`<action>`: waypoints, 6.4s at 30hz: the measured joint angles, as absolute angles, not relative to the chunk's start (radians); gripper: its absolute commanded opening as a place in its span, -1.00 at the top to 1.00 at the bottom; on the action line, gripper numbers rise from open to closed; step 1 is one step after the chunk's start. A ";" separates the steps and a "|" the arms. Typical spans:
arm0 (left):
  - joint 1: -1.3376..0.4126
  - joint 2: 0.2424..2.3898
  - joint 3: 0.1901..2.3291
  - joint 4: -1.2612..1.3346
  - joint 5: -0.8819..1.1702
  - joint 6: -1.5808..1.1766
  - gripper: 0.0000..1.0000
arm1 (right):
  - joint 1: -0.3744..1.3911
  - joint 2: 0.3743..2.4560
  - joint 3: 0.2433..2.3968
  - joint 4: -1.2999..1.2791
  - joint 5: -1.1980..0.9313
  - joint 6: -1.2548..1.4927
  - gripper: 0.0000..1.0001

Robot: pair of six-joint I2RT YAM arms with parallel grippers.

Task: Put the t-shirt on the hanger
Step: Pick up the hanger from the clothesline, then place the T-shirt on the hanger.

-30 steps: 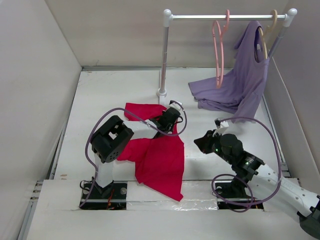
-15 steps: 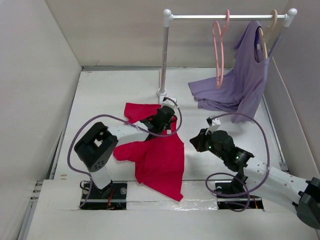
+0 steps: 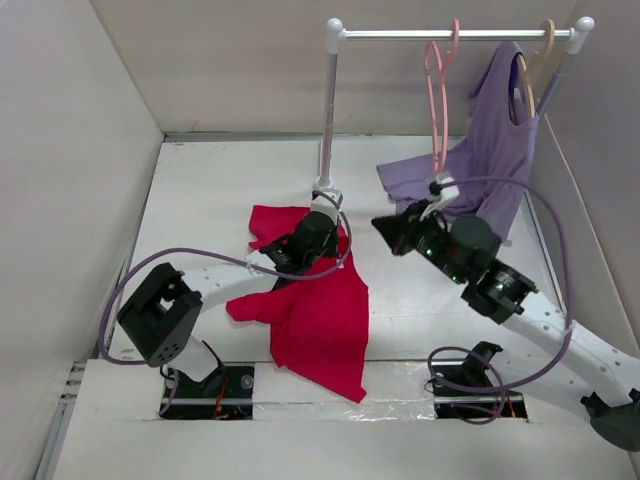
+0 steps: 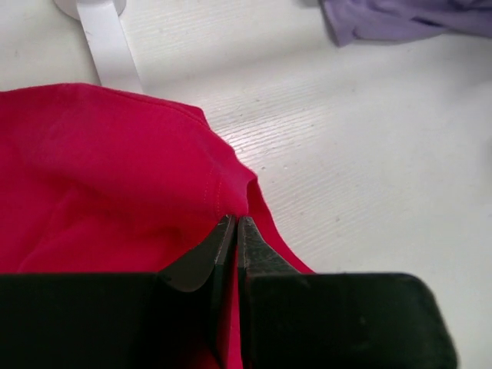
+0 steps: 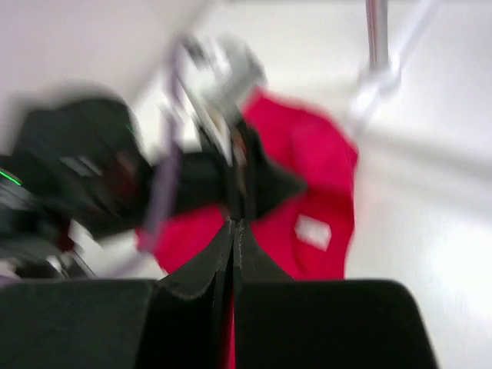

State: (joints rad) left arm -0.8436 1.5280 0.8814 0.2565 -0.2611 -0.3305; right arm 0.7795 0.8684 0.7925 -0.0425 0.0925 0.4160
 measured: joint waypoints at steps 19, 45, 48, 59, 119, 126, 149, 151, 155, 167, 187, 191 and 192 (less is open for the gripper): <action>-0.842 1.300 0.745 0.350 -0.154 -0.396 1.00 | 0.417 1.392 1.790 -0.410 0.461 0.083 -0.19; -0.844 1.211 0.676 0.377 -0.086 -0.390 1.00 | 0.321 1.573 1.822 -0.480 0.381 0.046 1.00; -0.844 1.211 0.676 0.377 -0.087 -0.390 1.00 | 0.321 1.565 1.811 -0.430 0.380 0.036 1.00; -0.844 1.219 0.679 0.376 -0.120 -0.390 1.00 | 0.323 1.385 1.642 -0.290 0.353 0.030 1.00; -0.618 1.323 0.798 0.400 -0.001 -0.440 1.00 | 0.885 0.643 0.670 -0.384 0.125 0.553 1.00; -0.628 1.075 0.733 0.345 -0.101 -0.492 1.00 | 0.958 0.725 0.675 -0.225 0.248 0.527 1.00; -0.628 0.881 0.865 0.188 0.148 -0.513 1.00 | 1.061 1.253 0.775 0.453 0.341 0.353 1.00; -0.628 0.834 0.865 0.166 0.151 -0.514 1.00 | 1.049 1.268 0.775 0.533 0.337 0.333 1.00; -0.628 0.769 0.865 0.155 0.170 -0.514 1.00 | 1.021 1.306 0.776 0.724 0.320 0.300 1.00; -0.627 0.807 0.897 0.114 0.268 -0.490 1.00 | 1.049 1.348 0.774 1.079 0.333 0.171 1.00; -0.630 0.807 1.073 0.129 0.142 -0.485 -0.04 | 1.049 1.332 0.802 1.134 0.408 0.071 1.00; -0.630 0.864 1.146 0.178 0.038 -0.491 -0.17 | 1.056 1.309 0.767 1.132 0.406 0.075 1.00; -0.630 0.886 1.170 0.188 0.017 -0.490 -0.19 | 1.057 1.304 0.758 1.132 0.405 0.076 1.00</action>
